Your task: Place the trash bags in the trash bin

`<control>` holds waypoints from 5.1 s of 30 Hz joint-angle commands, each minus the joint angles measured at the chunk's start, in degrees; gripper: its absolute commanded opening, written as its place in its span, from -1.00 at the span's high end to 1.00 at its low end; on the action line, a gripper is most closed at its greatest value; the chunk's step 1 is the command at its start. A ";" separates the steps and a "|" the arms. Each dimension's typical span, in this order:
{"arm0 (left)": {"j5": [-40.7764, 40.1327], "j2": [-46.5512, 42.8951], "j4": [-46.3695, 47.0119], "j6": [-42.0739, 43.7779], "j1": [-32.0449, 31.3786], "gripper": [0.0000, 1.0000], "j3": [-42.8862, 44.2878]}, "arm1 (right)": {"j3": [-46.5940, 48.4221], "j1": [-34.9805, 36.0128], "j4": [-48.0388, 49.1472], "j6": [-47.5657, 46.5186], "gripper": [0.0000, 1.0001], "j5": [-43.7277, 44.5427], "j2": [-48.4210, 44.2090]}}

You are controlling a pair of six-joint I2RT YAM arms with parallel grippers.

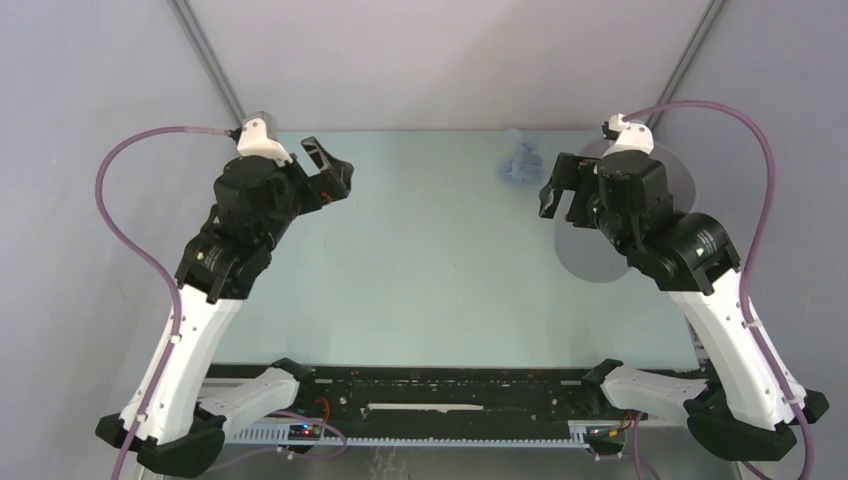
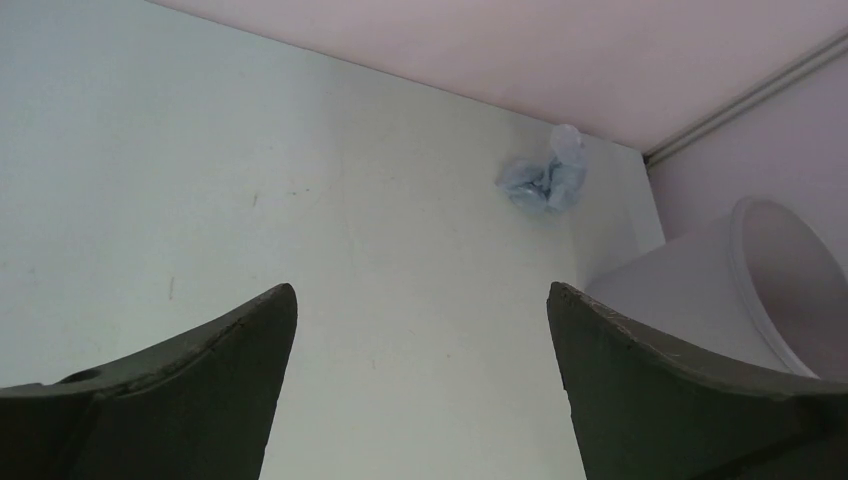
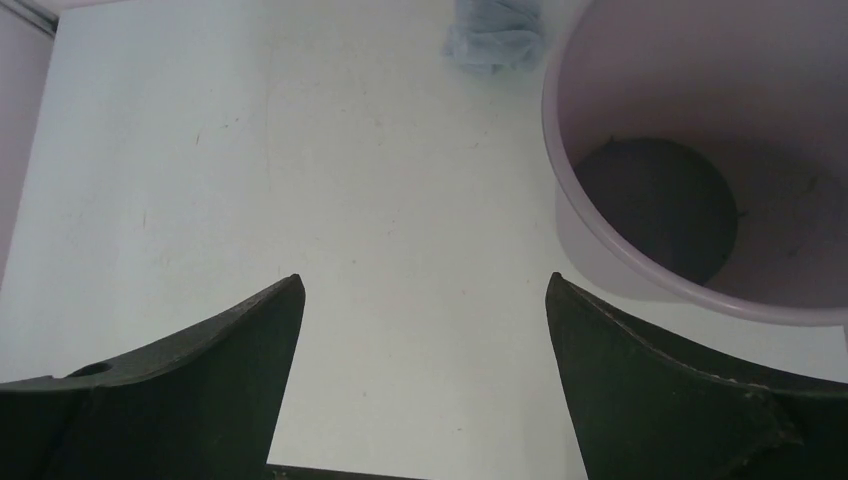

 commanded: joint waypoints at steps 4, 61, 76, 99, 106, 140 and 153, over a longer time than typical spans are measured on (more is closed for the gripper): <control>11.29 -0.40 10.64 -6.79 0.79 -1.00 -4.25 | 6.25 1.01 -5.78 2.56 -1.00 4.39 0.00; 5.65 100.70 55.46 -23.17 -17.49 -0.26 58.01 | 10.47 -19.28 -15.54 -3.51 -1.00 -18.44 0.01; 10.64 80.55 62.31 -27.54 -12.52 0.99 34.21 | 7.42 -20.33 -15.53 -7.50 -0.99 -19.57 -2.19; -4.22 12.25 8.53 6.72 -16.14 0.99 -15.39 | -4.24 -9.20 -3.09 -1.58 -1.00 -32.40 3.24; -10.06 13.83 1.81 10.20 -23.14 0.97 -14.12 | -1.90 -9.43 -1.68 -1.92 -0.99 -34.04 11.68; 45.04 22.56 13.37 0.81 1.72 -1.00 -23.04 | -31.64 8.32 22.22 -4.28 -0.99 -7.14 13.54; 41.26 42.01 16.36 -8.25 -8.86 -1.00 -6.82 | -43.69 1.74 24.11 -2.78 -1.00 -20.00 -9.64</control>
